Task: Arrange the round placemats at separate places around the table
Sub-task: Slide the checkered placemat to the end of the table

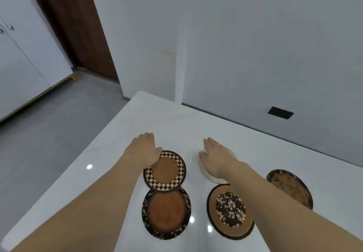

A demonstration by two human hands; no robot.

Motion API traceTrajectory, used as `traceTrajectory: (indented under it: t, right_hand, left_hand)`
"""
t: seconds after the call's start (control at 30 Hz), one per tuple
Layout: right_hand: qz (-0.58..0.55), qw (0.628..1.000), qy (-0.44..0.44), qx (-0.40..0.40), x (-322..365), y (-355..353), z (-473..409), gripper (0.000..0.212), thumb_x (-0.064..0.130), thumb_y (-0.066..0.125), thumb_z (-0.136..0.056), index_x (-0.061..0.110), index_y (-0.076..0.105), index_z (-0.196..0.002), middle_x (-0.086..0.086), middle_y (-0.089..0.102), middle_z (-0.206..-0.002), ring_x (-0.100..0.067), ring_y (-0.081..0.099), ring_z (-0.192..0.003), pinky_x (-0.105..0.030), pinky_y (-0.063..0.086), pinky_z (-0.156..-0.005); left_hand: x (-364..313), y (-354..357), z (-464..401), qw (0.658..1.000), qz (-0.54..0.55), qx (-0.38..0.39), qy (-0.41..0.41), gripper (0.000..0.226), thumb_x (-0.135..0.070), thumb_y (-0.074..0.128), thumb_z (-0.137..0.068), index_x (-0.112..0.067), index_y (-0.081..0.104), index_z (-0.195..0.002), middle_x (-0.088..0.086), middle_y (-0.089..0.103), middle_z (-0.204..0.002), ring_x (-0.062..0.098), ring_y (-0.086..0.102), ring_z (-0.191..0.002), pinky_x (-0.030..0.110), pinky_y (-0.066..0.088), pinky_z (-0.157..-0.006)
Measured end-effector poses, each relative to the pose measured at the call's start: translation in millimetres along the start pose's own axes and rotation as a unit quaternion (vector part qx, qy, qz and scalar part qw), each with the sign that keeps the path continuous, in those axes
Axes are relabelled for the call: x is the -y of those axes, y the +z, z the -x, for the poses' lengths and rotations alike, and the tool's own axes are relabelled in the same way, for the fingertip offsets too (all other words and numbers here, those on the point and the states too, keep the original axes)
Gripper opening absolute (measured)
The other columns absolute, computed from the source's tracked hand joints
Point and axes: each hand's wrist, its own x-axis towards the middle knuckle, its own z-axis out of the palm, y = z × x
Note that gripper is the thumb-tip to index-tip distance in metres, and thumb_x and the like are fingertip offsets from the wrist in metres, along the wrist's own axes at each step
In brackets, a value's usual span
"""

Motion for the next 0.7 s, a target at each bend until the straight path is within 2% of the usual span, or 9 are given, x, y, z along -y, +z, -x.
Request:
traceTrajectory:
  t: [0.07,0.17,0.27,0.3,0.37,0.43,0.57,0.63,0.7]
  right_hand:
    - [-0.043,0.999,0.014,0.020,5.3,18.2,-16.1,0.056,0.026,0.026,-0.102,-0.001,0.010,-0.148,-0.017,0.009,-0.159,-0.026,0.008,-0.147,-0.032,0.008,-0.118]
    - [-0.100,0.992,0.070,0.029,12.3,48.8,-38.4,0.044,0.018,0.035,-0.098,-0.001,0.033,-0.138,-0.021,0.038,-0.144,-0.034,0.037,-0.132,-0.040,0.032,-0.107]
    - [-0.127,0.984,0.117,0.038,13.7,71.8,-57.9,0.033,0.014,0.039,-0.092,0.003,0.046,-0.122,-0.020,0.052,-0.122,-0.036,0.051,-0.113,-0.040,0.042,-0.091]
    - [-0.145,0.980,0.134,0.037,13.0,77.2,-63.2,0.024,0.013,0.041,-0.091,0.005,0.049,-0.112,-0.017,0.054,-0.111,-0.034,0.054,-0.102,-0.038,0.043,-0.083]
    - [-0.189,0.966,0.173,0.035,13.0,86.5,-71.7,0.009,0.014,0.044,-0.088,0.009,0.049,-0.082,-0.008,0.052,-0.084,-0.024,0.051,-0.075,-0.031,0.042,-0.066]
    - [-0.255,0.943,0.213,0.033,14.1,96.0,-79.1,0.024,0.012,0.049,-0.085,0.014,0.042,-0.062,-0.002,0.045,-0.066,-0.019,0.045,-0.062,-0.028,0.041,-0.057]
    - [-0.376,0.885,0.272,0.011,14.4,115.2,-90.6,0.022,0.001,0.049,-0.080,0.010,0.039,-0.062,-0.004,0.037,-0.060,-0.018,0.035,-0.055,-0.027,0.029,-0.050]
    - [-0.382,0.881,0.279,0.002,14.4,120.9,-91.8,0.020,0.000,0.050,-0.079,0.008,0.040,-0.064,-0.005,0.038,-0.060,-0.017,0.033,-0.052,-0.026,0.026,-0.048]
    - [-0.380,0.883,0.275,-0.004,17.5,121.6,-91.7,0.028,-0.003,0.049,-0.080,0.009,0.036,-0.058,-0.004,0.035,-0.056,-0.017,0.030,-0.049,-0.026,0.023,-0.046]
  left_hand:
    - [11.8,18.7,-6.5,1.000,0.012,0.008,-0.026,0.063,-0.041,0.039,-0.098,-0.003,0.027,-0.146,0.018,0.035,-0.149,0.031,0.034,-0.136,0.041,0.031,-0.112]
    - [28.0,45.8,-14.9,0.997,0.028,0.007,-0.070,0.044,-0.038,0.042,-0.096,-0.005,0.049,-0.124,0.014,0.053,-0.123,0.029,0.051,-0.114,0.040,0.046,-0.094]
    - [40.8,62.7,-23.6,0.985,0.105,0.013,-0.134,0.024,-0.030,0.047,-0.092,-0.008,0.055,-0.093,0.010,0.061,-0.101,0.026,0.059,-0.094,0.035,0.051,-0.078]
    - [45.5,68.4,-26.2,0.977,0.141,0.009,-0.160,0.020,-0.027,0.049,-0.090,-0.009,0.054,-0.081,0.009,0.062,-0.092,0.025,0.060,-0.085,0.032,0.050,-0.071]
    - [52.2,80.2,-30.7,0.958,0.200,-0.014,-0.205,0.020,-0.021,0.053,-0.084,-0.011,0.049,-0.067,0.005,0.059,-0.075,0.021,0.058,-0.068,0.027,0.044,-0.059]
    - [54.4,88.2,-34.2,0.937,0.258,-0.030,-0.233,0.021,-0.016,0.055,-0.078,-0.011,0.044,-0.062,0.002,0.053,-0.064,0.018,0.051,-0.057,0.025,0.038,-0.053]
    - [60.2,98.5,-44.1,0.901,0.348,-0.032,-0.255,0.026,-0.007,0.055,-0.073,-0.012,0.035,-0.057,0.003,0.042,-0.056,0.018,0.041,-0.051,0.023,0.030,-0.048]
    - [62.1,102.9,-44.6,0.881,0.387,-0.029,-0.270,0.027,-0.005,0.056,-0.073,-0.012,0.035,-0.057,0.004,0.042,-0.056,0.020,0.041,-0.053,0.025,0.030,-0.049]
    - [64.0,105.1,-42.8,0.865,0.423,-0.029,-0.268,0.029,-0.005,0.058,-0.073,-0.012,0.037,-0.055,0.006,0.042,-0.057,0.021,0.042,-0.056,0.027,0.032,-0.054]
